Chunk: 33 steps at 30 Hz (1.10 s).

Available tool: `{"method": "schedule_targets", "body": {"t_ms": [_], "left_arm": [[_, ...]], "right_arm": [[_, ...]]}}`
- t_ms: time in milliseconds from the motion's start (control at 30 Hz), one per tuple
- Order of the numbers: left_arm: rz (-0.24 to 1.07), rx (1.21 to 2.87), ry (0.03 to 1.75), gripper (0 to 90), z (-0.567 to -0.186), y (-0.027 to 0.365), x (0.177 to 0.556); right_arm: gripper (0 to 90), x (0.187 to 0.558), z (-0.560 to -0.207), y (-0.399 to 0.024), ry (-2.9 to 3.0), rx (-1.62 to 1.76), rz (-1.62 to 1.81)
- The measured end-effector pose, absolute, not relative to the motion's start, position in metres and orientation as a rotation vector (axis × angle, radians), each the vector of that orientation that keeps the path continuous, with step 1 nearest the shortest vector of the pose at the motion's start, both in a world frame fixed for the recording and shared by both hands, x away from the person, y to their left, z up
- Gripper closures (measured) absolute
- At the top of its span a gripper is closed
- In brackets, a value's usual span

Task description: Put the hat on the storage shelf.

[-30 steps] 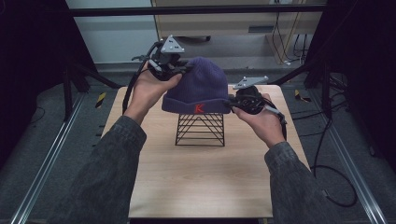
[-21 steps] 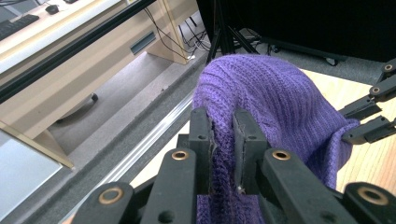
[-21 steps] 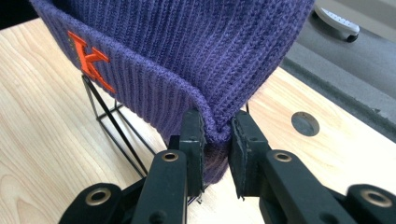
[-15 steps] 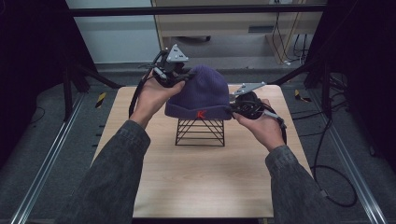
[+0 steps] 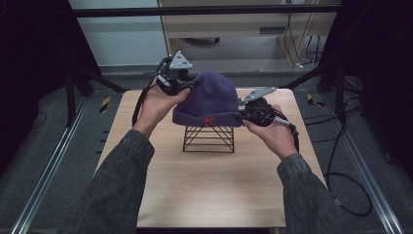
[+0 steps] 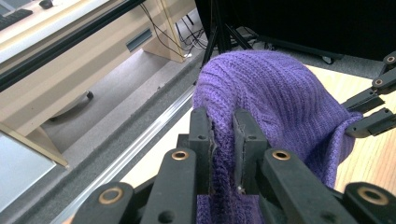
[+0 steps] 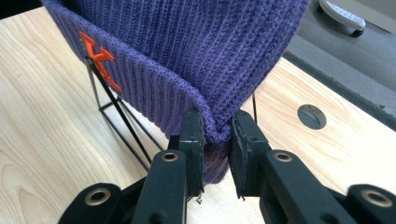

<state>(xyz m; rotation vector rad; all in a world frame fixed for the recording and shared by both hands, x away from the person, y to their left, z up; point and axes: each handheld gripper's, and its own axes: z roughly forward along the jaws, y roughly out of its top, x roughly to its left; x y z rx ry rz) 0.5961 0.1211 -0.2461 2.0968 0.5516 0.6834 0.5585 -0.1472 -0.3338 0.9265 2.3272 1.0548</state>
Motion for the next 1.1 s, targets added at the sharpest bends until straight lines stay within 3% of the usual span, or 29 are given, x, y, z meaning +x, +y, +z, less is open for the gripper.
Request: {"method": "schedule_targets", "body": {"t_ms": [1100], "left_arm": [[0.625, 2.114, 0.565, 79.3, -0.287, 0.128, 0.591]], "right_arm": [[74.5, 0.558, -0.373, -0.144, 2.391, 0.967, 1.038]]}}
